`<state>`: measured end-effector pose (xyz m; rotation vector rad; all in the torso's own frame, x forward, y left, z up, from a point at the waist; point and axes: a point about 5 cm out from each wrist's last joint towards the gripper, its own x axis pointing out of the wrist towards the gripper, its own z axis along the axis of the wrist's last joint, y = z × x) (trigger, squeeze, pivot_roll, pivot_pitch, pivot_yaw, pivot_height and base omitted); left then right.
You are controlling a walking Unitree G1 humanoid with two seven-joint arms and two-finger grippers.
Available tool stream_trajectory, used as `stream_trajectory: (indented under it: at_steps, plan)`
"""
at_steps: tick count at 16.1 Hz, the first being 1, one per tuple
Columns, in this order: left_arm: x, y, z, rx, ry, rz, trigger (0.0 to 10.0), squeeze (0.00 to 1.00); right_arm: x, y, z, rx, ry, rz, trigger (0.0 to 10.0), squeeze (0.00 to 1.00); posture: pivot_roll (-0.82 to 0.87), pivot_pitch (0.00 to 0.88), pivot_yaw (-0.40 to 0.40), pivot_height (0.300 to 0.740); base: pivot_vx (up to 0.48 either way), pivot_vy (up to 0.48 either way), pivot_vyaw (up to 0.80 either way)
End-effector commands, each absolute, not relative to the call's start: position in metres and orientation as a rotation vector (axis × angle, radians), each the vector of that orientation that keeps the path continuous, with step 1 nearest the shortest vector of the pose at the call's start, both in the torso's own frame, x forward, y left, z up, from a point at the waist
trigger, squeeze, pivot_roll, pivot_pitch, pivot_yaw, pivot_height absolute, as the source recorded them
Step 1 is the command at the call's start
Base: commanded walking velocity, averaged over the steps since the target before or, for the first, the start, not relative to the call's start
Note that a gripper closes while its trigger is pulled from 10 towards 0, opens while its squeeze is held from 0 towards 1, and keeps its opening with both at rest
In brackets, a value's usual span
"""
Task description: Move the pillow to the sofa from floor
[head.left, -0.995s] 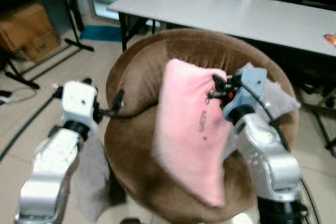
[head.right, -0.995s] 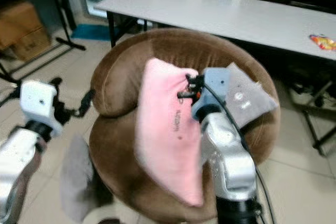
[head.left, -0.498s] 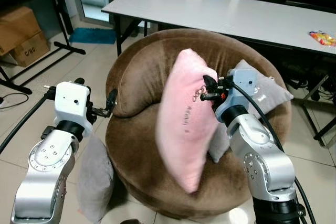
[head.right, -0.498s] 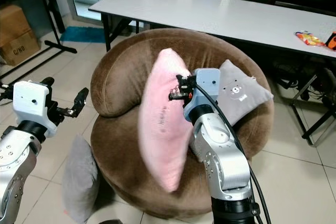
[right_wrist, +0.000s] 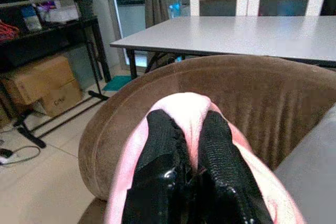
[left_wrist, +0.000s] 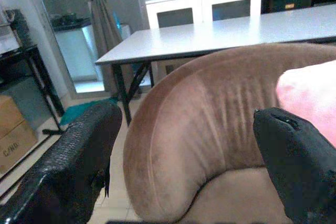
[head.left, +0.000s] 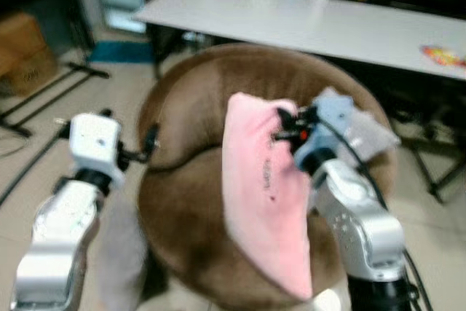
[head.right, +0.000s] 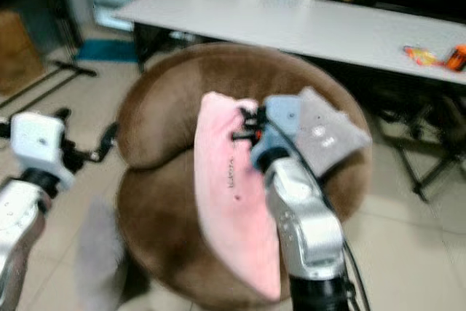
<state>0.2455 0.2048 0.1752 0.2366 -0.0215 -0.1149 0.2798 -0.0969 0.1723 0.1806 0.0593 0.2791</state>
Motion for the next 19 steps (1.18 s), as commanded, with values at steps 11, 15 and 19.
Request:
stream_trajectory:
  at_steps: [11,15,19]
  plan:
    - [0.227,0.193,0.167,0.32,0.068,-0.364,10.0,0.0,0.303,-0.084,0.199,0.2,0.041,0.503,10.0,0.0,0.11,0.0,-0.056,0.74,0.058,0.0,0.0]
    - [0.21,0.2,0.159,0.379,0.203,-0.547,10.0,0.0,0.321,-0.064,0.205,0.288,0.092,0.608,10.0,0.0,0.11,0.0,-0.05,0.74,0.0,0.0,0.0]
    - [0.2,0.2,0.158,0.366,0.262,-0.665,10.0,0.0,0.343,-0.066,0.182,0.524,0.18,0.634,10.0,0.0,0.13,0.0,-0.043,0.74,0.0,0.0,0.0]
